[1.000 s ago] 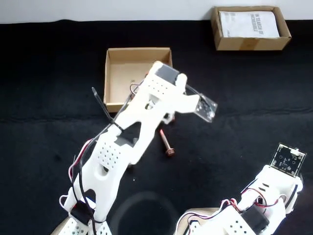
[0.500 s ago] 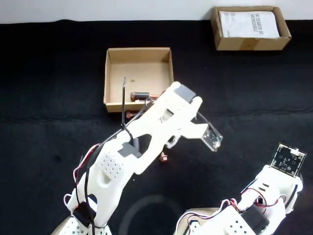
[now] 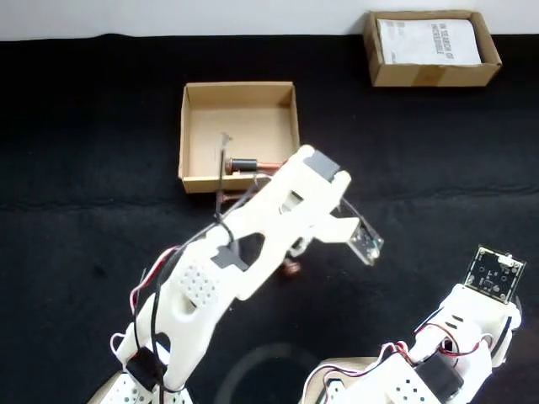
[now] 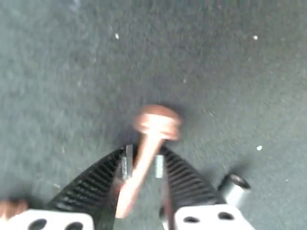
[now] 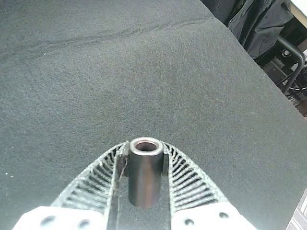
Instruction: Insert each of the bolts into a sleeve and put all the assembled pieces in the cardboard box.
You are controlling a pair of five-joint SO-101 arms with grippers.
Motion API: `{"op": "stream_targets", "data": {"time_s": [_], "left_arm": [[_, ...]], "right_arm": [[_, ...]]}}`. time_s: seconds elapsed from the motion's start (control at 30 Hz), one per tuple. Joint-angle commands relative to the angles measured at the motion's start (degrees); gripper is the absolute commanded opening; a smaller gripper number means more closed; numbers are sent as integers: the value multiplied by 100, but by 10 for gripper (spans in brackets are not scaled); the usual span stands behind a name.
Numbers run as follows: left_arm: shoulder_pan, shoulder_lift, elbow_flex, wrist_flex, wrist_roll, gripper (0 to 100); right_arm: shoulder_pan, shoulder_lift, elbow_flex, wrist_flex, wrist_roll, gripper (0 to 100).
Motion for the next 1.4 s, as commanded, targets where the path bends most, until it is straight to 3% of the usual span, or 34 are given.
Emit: {"op": "stream_targets", "data": {"time_s": [0.0, 0.27, 0.43, 0.6, 0.9, 1.13, 1.23, 1.37], "left_arm": [[180, 136, -602, 26, -1521, 9], [251, 215, -699, 35, -1169, 8], [277, 189, -1191, 18, 158, 8], [207, 189, -2870, 35, 2154, 8], [84, 189, -5640, 53, 6444, 8], [-338, -963, -5701, 53, 10198, 8], [-365, -1552, -5754, 62, 10884, 8], [-84, -2360, -5719, 88, 10998, 8]], "right_arm": [[-31, -57, 75, -136, 70, 8], [-48, -57, 66, -136, 62, 8], [-277, -57, 66, -136, -97, 8], [-954, -57, 4, -136, -1380, 8], [-3248, -48, -268, -136, -3130, 8], [-4778, -40, -505, -136, -3552, 8], [-5270, -31, -505, -136, -3631, 8], [-6000, -22, -505, -136, -3631, 8]]}}
